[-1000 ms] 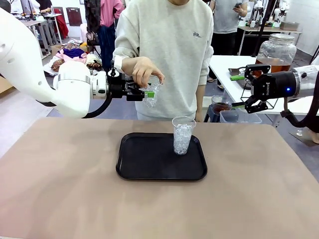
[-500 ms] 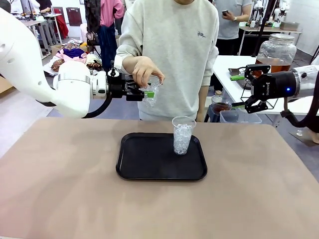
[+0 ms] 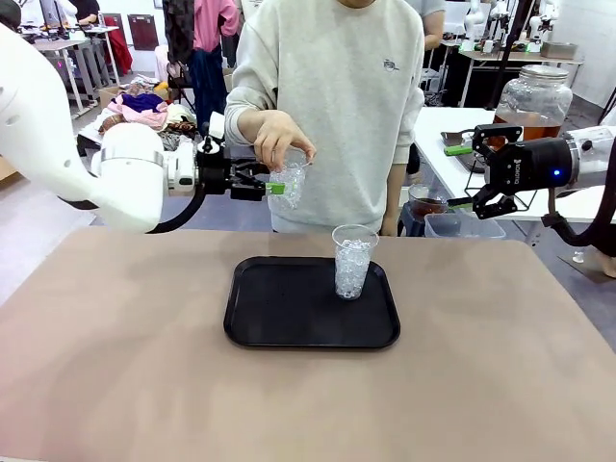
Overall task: Pour the drink into the iced cup.
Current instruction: Open the gripper to release the iced cup you were holding, then pick up the iced cup indicated by the human and present it to them.
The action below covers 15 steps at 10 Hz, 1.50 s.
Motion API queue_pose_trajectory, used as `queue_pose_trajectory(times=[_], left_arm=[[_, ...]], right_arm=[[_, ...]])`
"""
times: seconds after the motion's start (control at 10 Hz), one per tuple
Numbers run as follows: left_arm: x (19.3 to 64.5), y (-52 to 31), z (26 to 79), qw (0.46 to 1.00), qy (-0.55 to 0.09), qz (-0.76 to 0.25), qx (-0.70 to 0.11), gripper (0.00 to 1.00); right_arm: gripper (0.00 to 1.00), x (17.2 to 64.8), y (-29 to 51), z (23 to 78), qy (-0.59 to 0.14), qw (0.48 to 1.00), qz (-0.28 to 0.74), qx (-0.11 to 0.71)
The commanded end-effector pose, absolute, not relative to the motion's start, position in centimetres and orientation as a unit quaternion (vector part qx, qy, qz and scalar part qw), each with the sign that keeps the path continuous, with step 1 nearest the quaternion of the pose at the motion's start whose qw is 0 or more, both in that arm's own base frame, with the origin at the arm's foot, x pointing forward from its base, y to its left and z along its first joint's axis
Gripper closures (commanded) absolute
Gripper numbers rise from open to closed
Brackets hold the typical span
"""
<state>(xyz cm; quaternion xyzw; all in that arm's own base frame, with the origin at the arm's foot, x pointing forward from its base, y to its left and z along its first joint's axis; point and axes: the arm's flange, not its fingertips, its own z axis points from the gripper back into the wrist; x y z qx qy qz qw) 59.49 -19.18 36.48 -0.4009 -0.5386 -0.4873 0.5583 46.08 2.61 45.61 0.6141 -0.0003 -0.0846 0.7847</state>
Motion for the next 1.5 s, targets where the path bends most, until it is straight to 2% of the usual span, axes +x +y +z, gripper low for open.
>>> queue_pose_trajectory(times=[0.0,0.6,0.8,1.0,1.3,1.4], left_arm=[[58.1,-16.8,36.3,0.567,-0.536,-0.471,-0.411,0.00],[52.3,-7.3,34.5,0.566,-0.514,-0.493,-0.416,0.00],[50.8,-5.0,33.4,0.543,-0.526,-0.502,-0.419,0.00],[49.8,-3.6,32.6,0.529,-0.528,-0.507,-0.429,0.00],[49.2,-3.0,32.1,0.539,-0.508,-0.509,-0.438,0.00],[49.8,-3.3,32.2,0.537,-0.521,-0.502,-0.433,0.00]], right_arm=[[0.00,46.1,2.7,45.8,-0.001,0.784,-0.084,0.615],[0.00,46.1,2.7,45.8,-0.001,0.784,-0.084,0.615],[0.00,46.1,2.7,45.8,-0.001,0.784,-0.084,0.615],[0.00,46.1,2.7,45.8,-0.001,0.784,-0.084,0.615],[0.00,46.1,2.7,45.8,-0.001,0.784,-0.084,0.615],[0.00,46.1,2.7,45.8,-0.001,0.784,-0.084,0.615]])
